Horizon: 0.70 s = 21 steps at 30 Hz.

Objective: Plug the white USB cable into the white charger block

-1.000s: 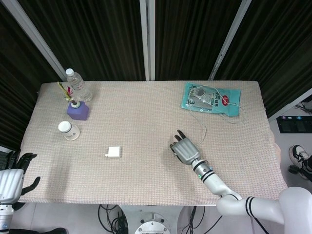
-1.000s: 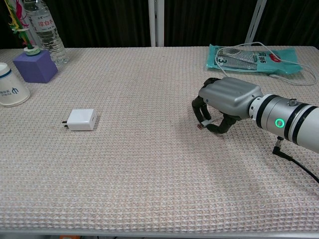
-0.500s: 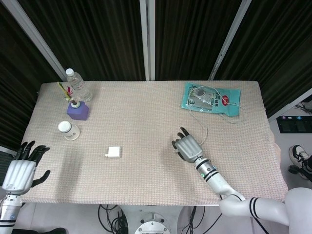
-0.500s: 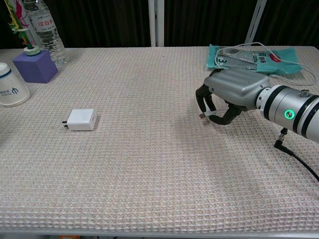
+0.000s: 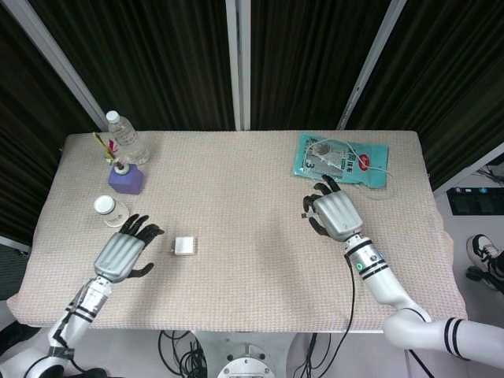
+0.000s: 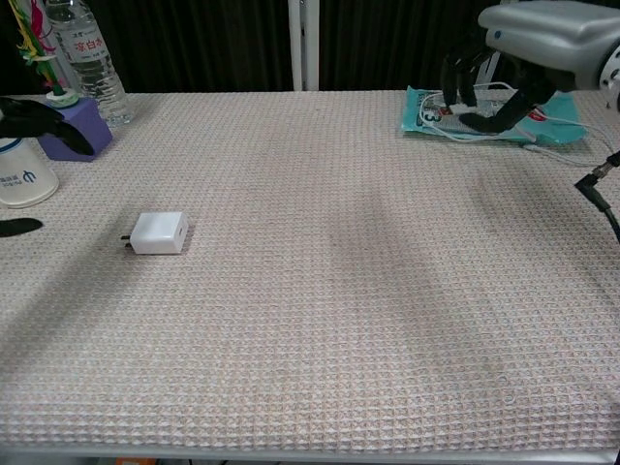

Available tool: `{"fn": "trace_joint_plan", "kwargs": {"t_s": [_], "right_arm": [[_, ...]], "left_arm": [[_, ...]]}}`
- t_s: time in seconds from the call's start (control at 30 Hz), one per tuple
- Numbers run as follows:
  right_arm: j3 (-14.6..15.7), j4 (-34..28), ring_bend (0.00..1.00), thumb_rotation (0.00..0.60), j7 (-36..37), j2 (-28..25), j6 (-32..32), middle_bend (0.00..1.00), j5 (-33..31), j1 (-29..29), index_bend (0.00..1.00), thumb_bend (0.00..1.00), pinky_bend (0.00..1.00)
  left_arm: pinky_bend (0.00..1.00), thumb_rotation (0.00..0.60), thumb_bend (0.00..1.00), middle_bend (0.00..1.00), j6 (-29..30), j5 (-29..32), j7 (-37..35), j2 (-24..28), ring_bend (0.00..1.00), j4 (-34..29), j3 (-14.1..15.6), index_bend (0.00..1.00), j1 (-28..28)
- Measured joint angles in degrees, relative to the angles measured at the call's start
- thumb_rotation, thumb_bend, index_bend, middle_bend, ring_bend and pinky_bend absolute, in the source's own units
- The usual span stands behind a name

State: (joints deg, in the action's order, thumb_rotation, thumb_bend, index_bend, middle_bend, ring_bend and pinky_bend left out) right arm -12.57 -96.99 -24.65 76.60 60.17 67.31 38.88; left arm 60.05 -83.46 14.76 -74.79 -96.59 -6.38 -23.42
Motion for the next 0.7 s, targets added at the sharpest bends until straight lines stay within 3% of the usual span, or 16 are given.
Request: {"fn": "trace_joint_plan", "kwargs": {"t_s": [0.2,0.47,0.7], "right_arm": [[-0.3,-1.9,0.23,0.600,1.1,-3.1,0.8,0.54,-1.2,-1.0,0.58,0.33,0.12],[0.0,-1.5,0.23,0.600,2.5,-3.5,0.7,0.54,-1.3,-1.0,0.58,0.33,0.12],[0.3,-0.8,0.23,0.600,3.2,-3.3,0.4,0.53,-1.4,-0.8,0.58,0.33,0.11]], "left_arm": [[0.06,0.600,0.30,0.23,-4.7,7.8,3.5,-7.6,0.06,3.3,-2.5,0.24,-5.1],[0.06,0.600,0.27,0.24,-5.6,16.8,11.7,-13.6,0.06,6.9,-2.9,0.23,-7.8],[0.08,0.600,0.23,0.29,-3.3,18.6,7.6,-16.9,0.10,10.8,-2.8,0.30,-7.5]]}}
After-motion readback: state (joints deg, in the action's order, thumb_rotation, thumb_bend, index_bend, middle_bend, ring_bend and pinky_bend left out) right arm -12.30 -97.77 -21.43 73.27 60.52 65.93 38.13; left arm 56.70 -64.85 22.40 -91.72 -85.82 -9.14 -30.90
